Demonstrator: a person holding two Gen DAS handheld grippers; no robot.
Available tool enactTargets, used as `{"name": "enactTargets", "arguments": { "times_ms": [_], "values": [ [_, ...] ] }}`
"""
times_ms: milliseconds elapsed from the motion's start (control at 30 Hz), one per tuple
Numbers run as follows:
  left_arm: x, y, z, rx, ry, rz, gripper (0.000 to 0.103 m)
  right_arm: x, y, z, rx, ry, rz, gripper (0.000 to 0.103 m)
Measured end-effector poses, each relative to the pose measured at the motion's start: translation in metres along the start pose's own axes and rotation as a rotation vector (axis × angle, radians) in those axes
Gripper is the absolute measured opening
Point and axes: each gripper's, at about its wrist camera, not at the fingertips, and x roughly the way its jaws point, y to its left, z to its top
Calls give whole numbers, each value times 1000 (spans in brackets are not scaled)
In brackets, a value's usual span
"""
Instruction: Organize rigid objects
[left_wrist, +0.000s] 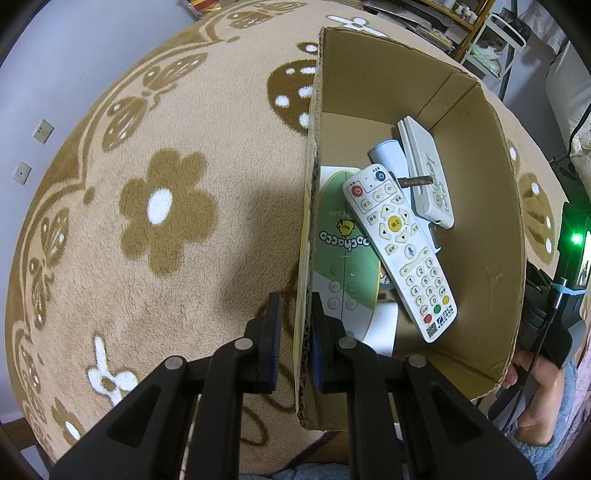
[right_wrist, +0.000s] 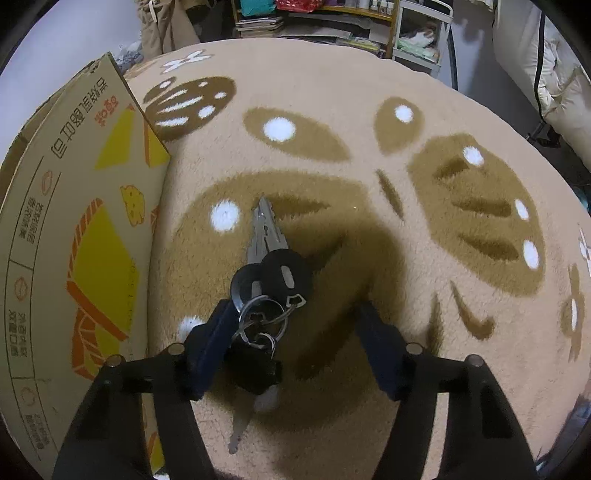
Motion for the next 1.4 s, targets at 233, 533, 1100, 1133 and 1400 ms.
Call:
{"name": "enactTargets", "arguments": {
  "times_ms": [233,533,1100,1133,1400],
  "values": [
    [0,0,0,1,0,1,14,-6,6,-1,-6,-9,20,10],
    [0,0,0,-1,0,-2,14,-53,7,7,23,-179,75,8],
    [0,-1,0,3,0,4,14,-160,46,21,-65,-536,209,8],
    [0,-1,0,-1,0,0,14,-166,48,20,-70,-557,216,8],
    [0,1,0,-1,1,-5,14,-200,59,18,-94,-646,342,8]
  ]
}}
